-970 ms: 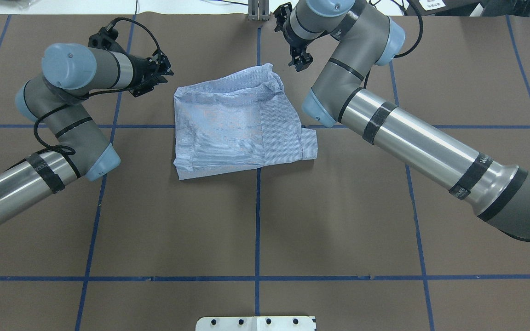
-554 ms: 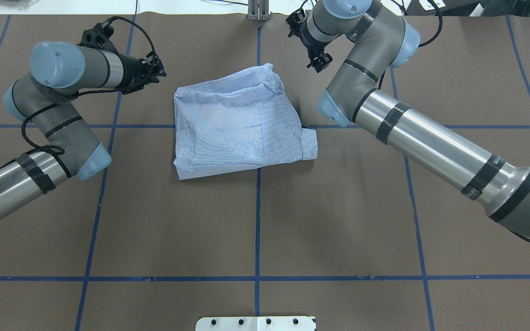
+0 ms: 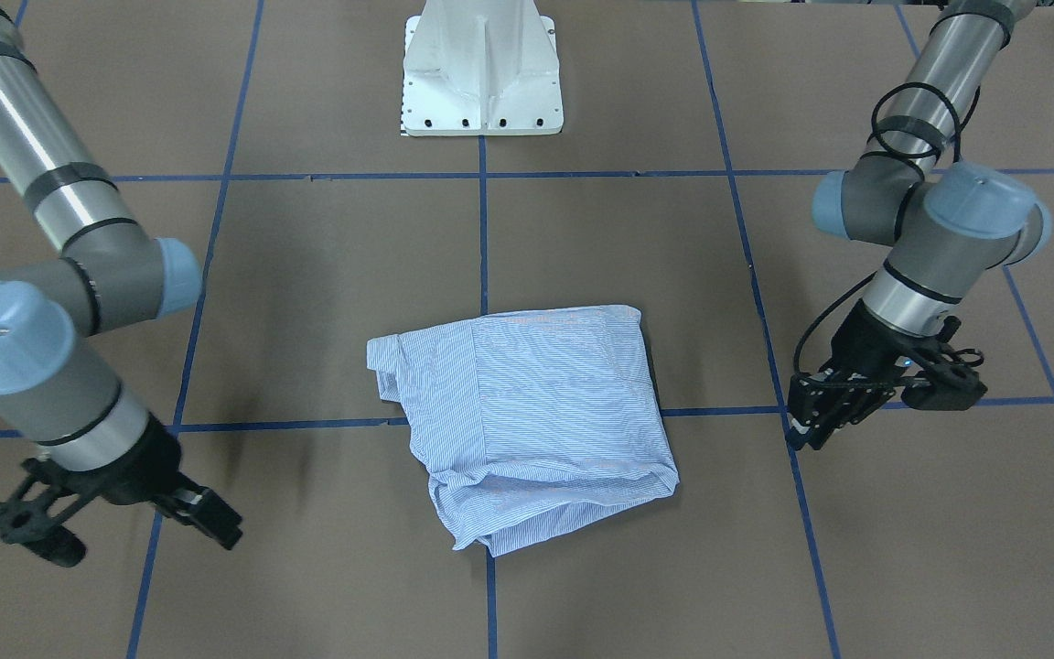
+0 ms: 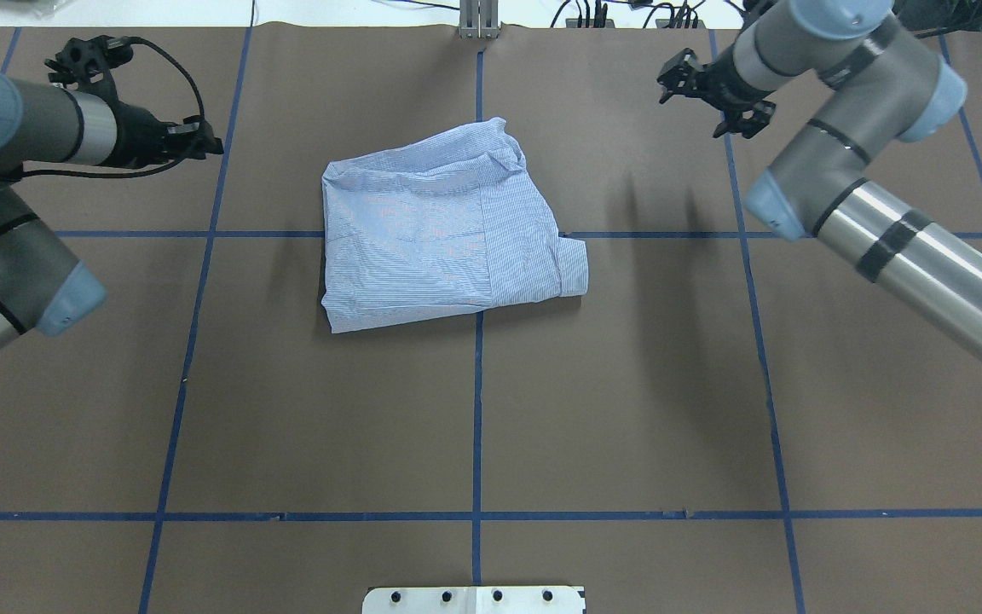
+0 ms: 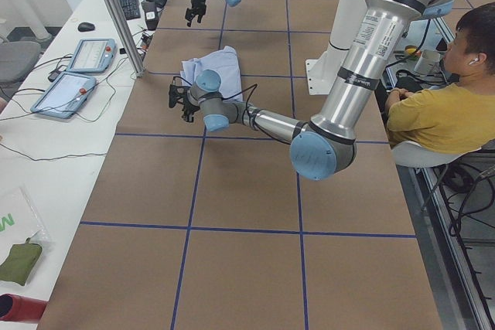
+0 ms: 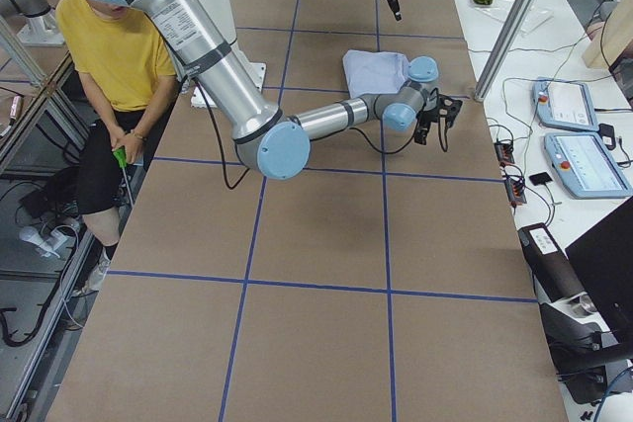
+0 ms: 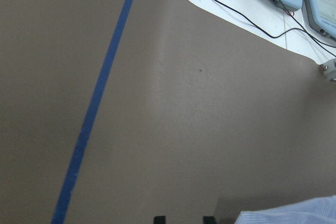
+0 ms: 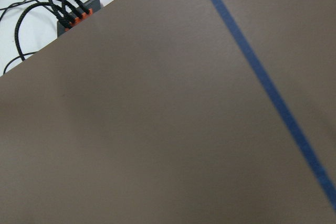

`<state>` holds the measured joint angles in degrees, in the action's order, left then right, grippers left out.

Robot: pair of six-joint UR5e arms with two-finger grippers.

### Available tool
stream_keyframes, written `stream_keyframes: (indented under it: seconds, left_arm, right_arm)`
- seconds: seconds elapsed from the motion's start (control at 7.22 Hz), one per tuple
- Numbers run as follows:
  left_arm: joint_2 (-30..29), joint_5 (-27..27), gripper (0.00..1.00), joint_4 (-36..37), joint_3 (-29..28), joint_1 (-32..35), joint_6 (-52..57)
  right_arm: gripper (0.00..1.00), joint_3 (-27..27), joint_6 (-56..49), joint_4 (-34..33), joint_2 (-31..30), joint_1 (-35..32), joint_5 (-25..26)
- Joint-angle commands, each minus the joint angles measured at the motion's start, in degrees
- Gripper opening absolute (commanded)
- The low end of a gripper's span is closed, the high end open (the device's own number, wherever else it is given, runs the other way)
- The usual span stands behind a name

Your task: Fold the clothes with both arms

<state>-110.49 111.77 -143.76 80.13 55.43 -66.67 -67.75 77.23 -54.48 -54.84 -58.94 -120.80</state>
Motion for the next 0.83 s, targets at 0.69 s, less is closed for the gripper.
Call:
stream_keyframes:
  seconds: [0.69]
  left_arm:
    - [16.97, 19.43, 0.55, 9.33, 4.16, 27.5, 54.03]
  right_arm:
    - [1.0, -32.07, -57.79, -35.61, -30.73, -17.08, -9.72]
